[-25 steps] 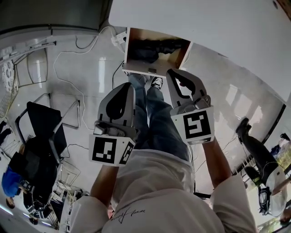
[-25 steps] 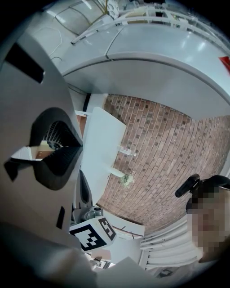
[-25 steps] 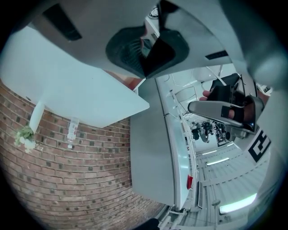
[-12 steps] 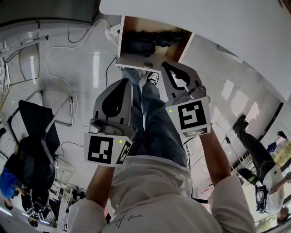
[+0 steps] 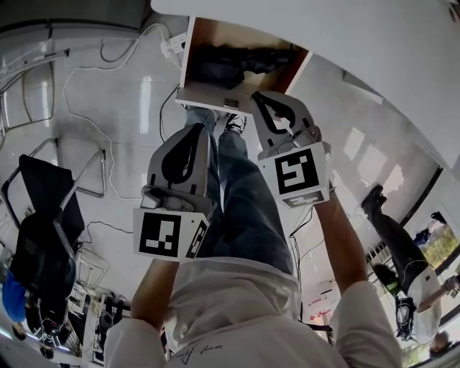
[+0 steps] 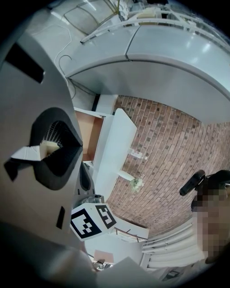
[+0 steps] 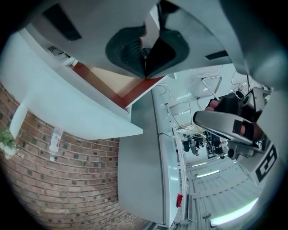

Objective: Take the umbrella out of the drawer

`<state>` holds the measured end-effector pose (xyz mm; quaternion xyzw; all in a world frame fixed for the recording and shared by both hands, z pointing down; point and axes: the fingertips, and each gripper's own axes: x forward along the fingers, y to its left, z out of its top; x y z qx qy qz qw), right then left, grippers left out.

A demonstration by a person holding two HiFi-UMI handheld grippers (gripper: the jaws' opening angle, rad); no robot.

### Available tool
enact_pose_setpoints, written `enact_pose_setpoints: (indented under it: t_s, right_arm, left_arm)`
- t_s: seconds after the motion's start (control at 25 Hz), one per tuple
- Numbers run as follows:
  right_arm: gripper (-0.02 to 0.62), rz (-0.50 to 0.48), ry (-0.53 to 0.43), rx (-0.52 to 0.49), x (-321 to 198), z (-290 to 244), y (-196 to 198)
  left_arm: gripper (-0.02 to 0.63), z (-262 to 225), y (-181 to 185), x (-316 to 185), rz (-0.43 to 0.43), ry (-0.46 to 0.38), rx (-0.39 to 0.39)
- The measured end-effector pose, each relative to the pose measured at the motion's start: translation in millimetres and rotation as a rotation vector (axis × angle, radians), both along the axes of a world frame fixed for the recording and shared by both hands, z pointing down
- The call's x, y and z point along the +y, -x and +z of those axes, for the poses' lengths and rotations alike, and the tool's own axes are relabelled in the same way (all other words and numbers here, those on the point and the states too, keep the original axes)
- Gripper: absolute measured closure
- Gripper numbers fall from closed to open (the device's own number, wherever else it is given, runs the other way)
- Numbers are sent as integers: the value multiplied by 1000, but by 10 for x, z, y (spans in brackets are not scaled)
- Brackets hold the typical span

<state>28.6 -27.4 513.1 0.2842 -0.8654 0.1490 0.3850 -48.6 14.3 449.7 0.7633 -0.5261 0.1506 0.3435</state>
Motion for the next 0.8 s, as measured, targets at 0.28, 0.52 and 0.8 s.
enact_pose_setpoints:
  t_s: [0.28,0.52,0.8]
  right_arm:
    - [565,-99,-4,98,-26,398,23]
    - [558,-223,-23,205,-25,690,52]
    - [541,-313,-36,296,-87,974,77]
  left_arm:
    - [589,204,-29,40,8,23,15]
    - [589,317,22,45,-11,36,34]
    - [589,382,132,21,-37,38,32]
